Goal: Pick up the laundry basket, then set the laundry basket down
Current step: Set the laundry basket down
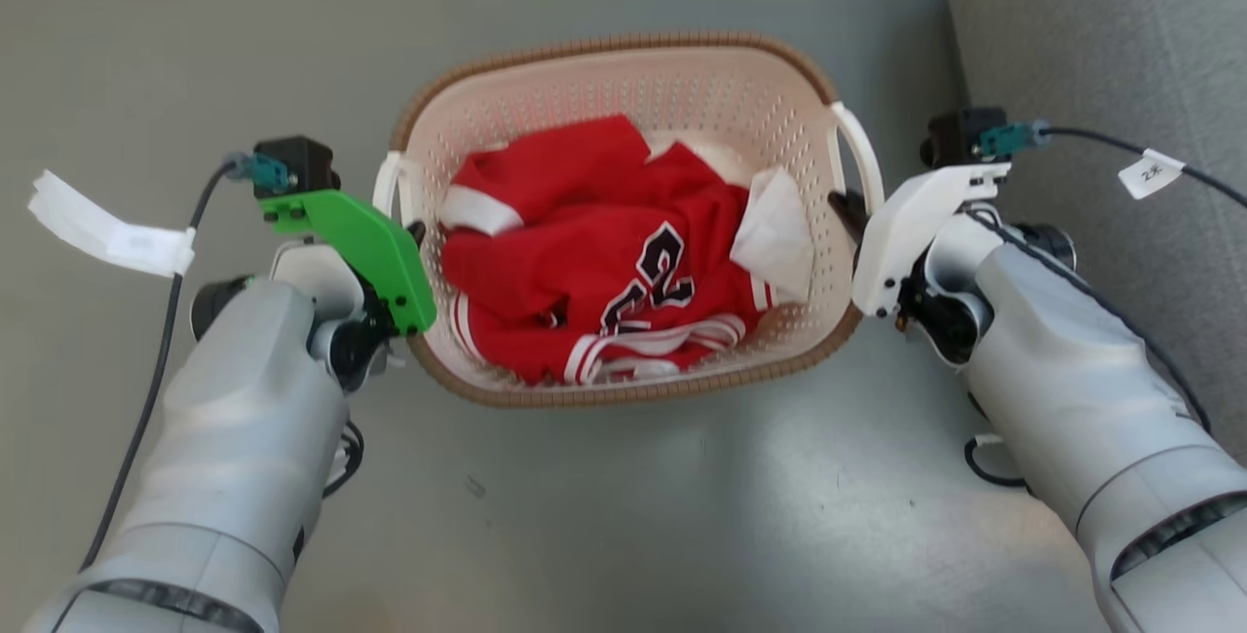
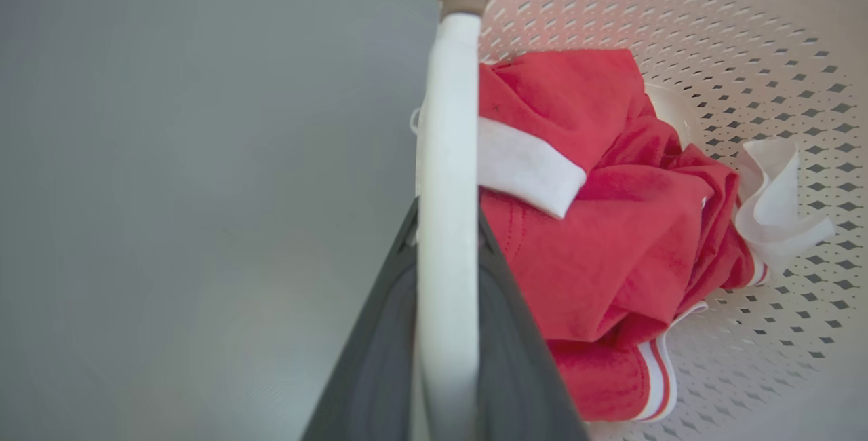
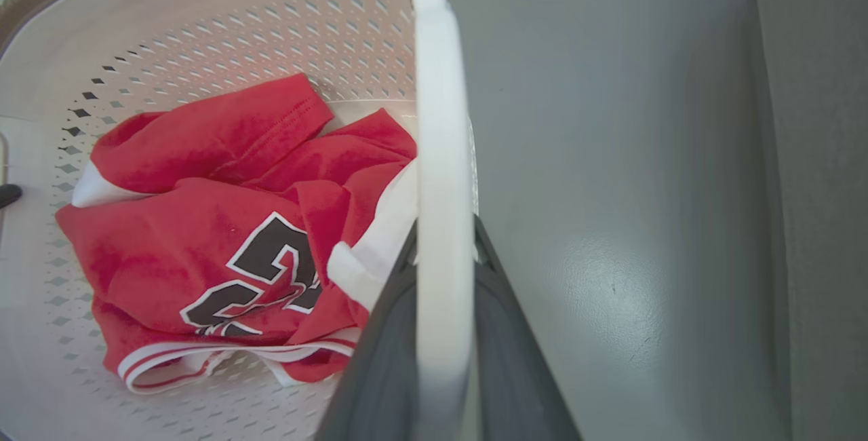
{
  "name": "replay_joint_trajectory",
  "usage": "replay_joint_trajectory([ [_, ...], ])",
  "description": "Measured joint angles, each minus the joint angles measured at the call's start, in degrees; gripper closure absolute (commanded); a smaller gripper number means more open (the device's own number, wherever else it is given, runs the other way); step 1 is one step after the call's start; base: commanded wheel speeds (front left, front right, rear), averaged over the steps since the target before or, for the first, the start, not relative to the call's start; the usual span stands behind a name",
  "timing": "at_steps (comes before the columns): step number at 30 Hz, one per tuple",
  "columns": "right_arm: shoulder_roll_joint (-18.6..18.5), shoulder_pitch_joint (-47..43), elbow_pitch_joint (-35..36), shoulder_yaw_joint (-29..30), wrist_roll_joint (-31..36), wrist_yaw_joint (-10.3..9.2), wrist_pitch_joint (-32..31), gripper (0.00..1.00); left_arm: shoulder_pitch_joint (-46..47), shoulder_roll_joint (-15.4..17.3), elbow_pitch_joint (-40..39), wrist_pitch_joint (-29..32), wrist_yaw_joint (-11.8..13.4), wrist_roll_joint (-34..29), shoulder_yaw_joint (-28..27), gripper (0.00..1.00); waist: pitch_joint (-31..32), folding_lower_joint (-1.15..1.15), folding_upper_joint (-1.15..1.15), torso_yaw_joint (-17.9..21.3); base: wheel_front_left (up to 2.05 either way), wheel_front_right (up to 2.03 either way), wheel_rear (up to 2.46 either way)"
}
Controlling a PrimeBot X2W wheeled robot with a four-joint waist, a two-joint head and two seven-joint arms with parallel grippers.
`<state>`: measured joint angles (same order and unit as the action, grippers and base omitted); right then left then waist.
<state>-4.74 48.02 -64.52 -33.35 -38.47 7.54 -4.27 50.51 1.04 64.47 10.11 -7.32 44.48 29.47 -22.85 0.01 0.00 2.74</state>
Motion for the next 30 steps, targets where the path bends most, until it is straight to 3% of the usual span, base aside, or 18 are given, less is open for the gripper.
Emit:
replay_joint_trajectory([
  [30, -2.42, 14.18, 1.6, -0.41, 3.99, -1.16, 11.83, 1.0, 14.71, 0.68, -2.04, -10.0, 2.72, -4.25, 0.75, 1.0, -22.11, 0.0, 0.0, -0.8, 0.0, 0.0, 0.0],
])
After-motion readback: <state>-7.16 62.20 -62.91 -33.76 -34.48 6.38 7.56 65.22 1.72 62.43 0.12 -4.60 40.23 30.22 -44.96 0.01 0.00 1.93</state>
